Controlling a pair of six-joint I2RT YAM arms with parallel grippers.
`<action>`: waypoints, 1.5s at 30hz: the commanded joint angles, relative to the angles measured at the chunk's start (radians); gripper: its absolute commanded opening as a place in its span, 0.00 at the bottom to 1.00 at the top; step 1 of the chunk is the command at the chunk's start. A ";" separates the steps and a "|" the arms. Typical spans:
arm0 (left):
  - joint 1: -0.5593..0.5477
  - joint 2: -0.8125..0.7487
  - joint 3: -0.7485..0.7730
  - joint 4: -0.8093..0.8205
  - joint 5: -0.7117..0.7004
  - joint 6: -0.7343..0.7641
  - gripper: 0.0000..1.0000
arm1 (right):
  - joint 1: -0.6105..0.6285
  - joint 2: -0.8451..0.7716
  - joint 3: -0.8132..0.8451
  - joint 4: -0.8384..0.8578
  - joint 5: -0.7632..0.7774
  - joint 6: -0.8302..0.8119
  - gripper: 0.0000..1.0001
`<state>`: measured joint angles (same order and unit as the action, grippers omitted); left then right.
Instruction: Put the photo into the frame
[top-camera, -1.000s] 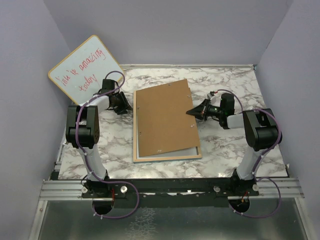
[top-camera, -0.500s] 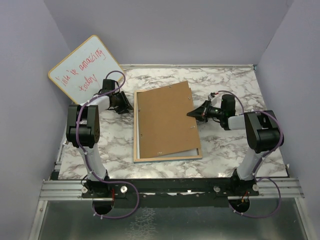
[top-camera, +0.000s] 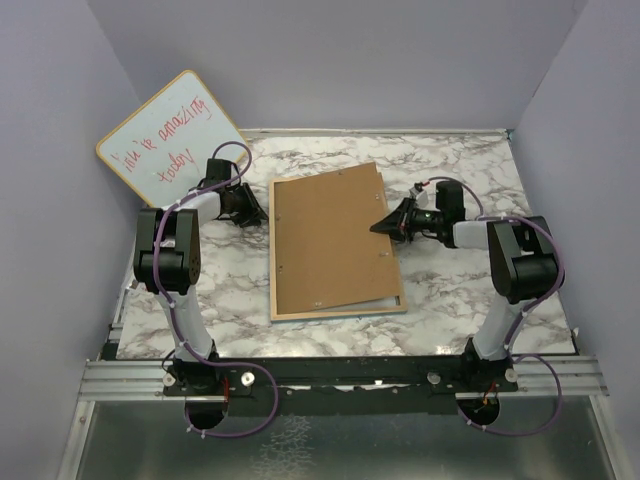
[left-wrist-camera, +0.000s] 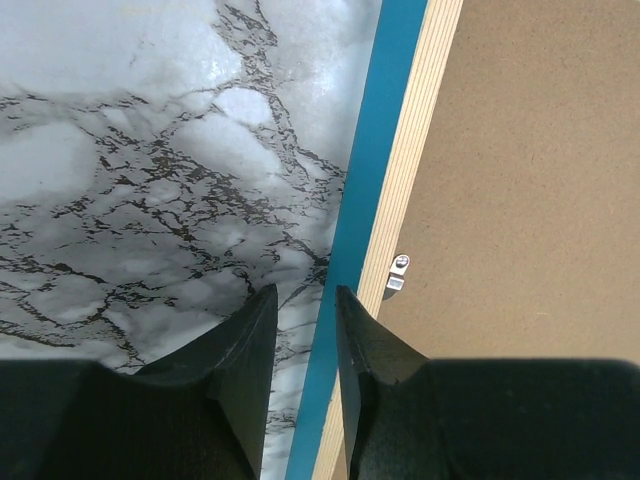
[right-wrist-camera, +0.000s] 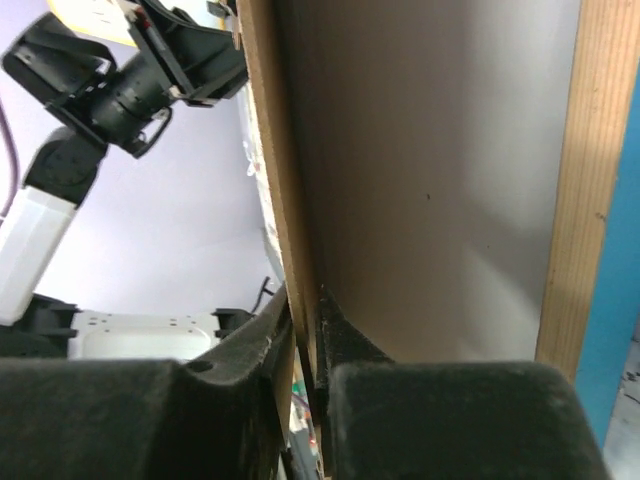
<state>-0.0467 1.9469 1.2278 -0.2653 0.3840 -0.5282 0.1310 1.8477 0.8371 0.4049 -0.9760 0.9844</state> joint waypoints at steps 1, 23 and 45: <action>-0.021 0.049 -0.023 -0.034 0.025 -0.010 0.32 | 0.013 -0.004 0.076 -0.259 0.057 -0.187 0.20; -0.020 0.035 0.030 -0.058 0.000 0.024 0.62 | 0.012 -0.143 0.363 -0.898 0.627 -0.499 0.72; -0.034 0.035 -0.037 -0.051 0.031 0.023 0.66 | 0.013 -0.043 0.209 -0.724 0.475 -0.441 0.25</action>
<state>-0.0658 1.9461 1.2411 -0.2489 0.4255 -0.5297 0.1429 1.7882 1.0695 -0.3489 -0.4656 0.5453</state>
